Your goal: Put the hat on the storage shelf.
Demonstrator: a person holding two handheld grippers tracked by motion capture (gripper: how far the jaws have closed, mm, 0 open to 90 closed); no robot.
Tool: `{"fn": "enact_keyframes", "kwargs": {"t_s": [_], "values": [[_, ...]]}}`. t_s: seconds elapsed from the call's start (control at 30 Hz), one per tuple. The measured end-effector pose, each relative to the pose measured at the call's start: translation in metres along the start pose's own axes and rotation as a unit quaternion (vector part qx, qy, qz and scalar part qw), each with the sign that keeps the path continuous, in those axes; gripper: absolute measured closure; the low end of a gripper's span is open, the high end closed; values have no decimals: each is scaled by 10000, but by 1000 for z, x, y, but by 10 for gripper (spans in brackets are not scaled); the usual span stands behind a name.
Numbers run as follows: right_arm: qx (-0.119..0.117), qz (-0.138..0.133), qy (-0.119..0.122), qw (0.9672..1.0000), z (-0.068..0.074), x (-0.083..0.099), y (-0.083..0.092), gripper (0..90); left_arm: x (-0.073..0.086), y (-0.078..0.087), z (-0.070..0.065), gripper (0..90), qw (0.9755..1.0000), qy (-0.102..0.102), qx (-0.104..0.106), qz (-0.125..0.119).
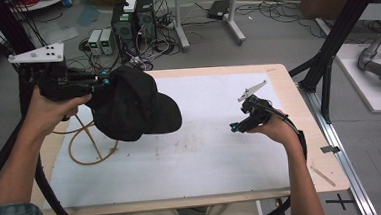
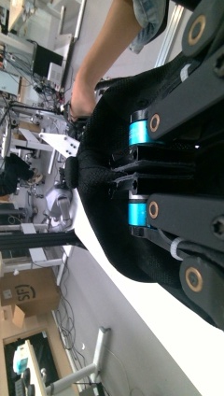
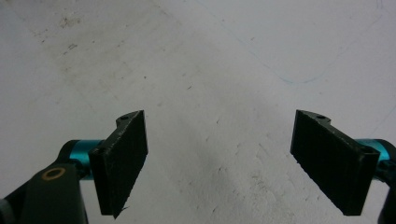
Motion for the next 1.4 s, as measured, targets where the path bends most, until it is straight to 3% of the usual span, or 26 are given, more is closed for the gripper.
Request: {"fn": "enact_keyframes", "kwargs": {"t_s": [0.37,0.7,1.1,1.4], "values": [[-10,19,12,10000,1,0,-1,186,-10,26,11,868,9995,11,-164,-255],[-21,43,-11,10000,1,0,-1,186,-9,57,22,868,9981,84,-510,-342],[-6,56,28,10000,1,-1,-4,186,10,100,39,868,9934,215,-986,-539],[-10,84,7,10000,2,0,-4,186,31,118,47,867,9895,426,-1281,-518]]}}
Point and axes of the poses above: each handheld gripper's, and its own axes: y roughly backward along the jaws, x roughly out of its underside, z roughly to its left, the point moved 2 cm from there along -y, roughly forward along the jaws, and after that the axes turned 7 degrees about -y, right-handed, at the moved point
